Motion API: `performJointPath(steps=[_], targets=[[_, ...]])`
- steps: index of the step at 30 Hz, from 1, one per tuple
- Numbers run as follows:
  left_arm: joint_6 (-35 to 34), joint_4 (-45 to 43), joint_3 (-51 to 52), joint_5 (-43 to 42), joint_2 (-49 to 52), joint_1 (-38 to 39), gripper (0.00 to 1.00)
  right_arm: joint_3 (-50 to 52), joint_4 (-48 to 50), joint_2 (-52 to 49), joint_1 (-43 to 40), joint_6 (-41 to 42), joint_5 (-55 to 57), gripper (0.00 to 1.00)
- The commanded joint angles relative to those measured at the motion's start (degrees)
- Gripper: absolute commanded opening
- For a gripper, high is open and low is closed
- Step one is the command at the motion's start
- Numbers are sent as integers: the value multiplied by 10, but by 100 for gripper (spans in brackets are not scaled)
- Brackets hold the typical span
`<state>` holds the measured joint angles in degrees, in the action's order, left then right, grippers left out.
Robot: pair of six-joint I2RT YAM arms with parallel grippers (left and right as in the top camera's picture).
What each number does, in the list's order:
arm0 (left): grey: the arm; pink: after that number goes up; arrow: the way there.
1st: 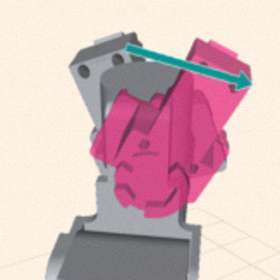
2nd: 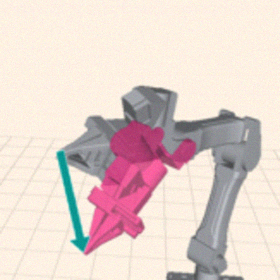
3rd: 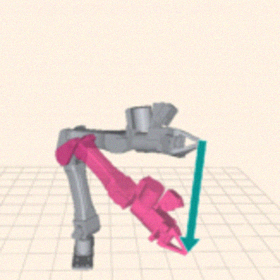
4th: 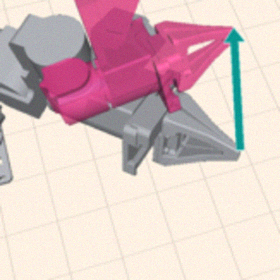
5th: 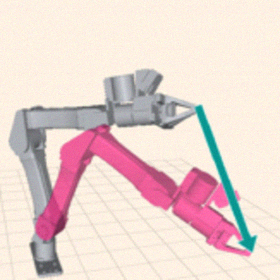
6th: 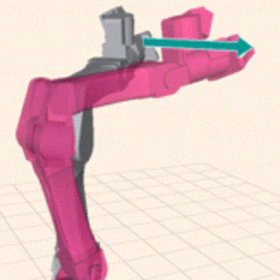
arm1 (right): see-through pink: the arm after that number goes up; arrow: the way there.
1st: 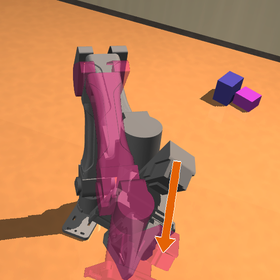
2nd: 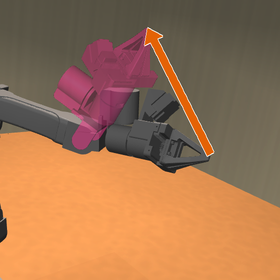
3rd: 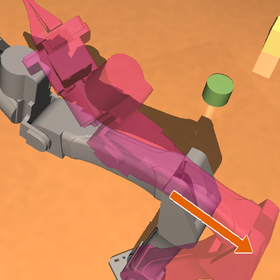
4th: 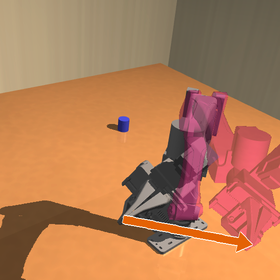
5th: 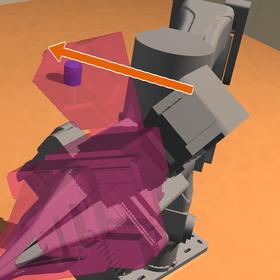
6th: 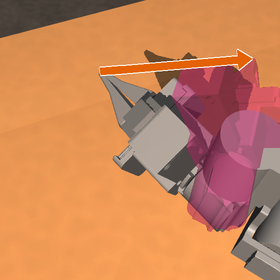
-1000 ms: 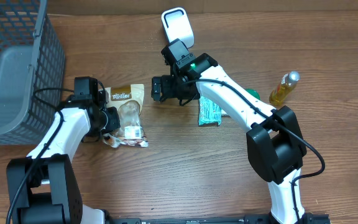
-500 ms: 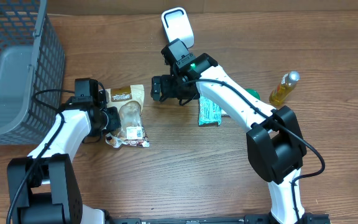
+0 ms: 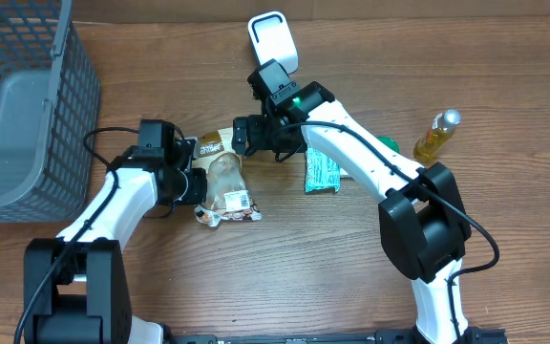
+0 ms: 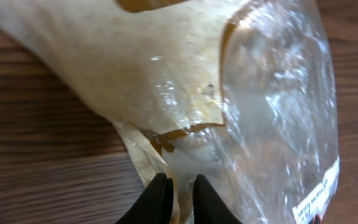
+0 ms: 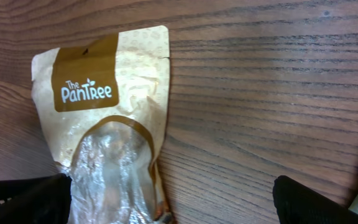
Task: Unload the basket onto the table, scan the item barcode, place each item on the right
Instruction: 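Close the left gripper on the bottom edge of the snack bag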
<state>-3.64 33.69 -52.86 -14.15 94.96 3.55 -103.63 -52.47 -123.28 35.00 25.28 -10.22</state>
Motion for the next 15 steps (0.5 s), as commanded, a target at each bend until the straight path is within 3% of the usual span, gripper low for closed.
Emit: performJointPath(steps=[1,8,15], targets=[[35,1,-21,-8,4,12,19,-7,3,1,0,0,3,100],[-35,70,-100,39,4,12,38,-7,3,1,0,0,3,100],[-61,205,-168,-46,4,19,52,-7,3,1,0,0,3,100]])
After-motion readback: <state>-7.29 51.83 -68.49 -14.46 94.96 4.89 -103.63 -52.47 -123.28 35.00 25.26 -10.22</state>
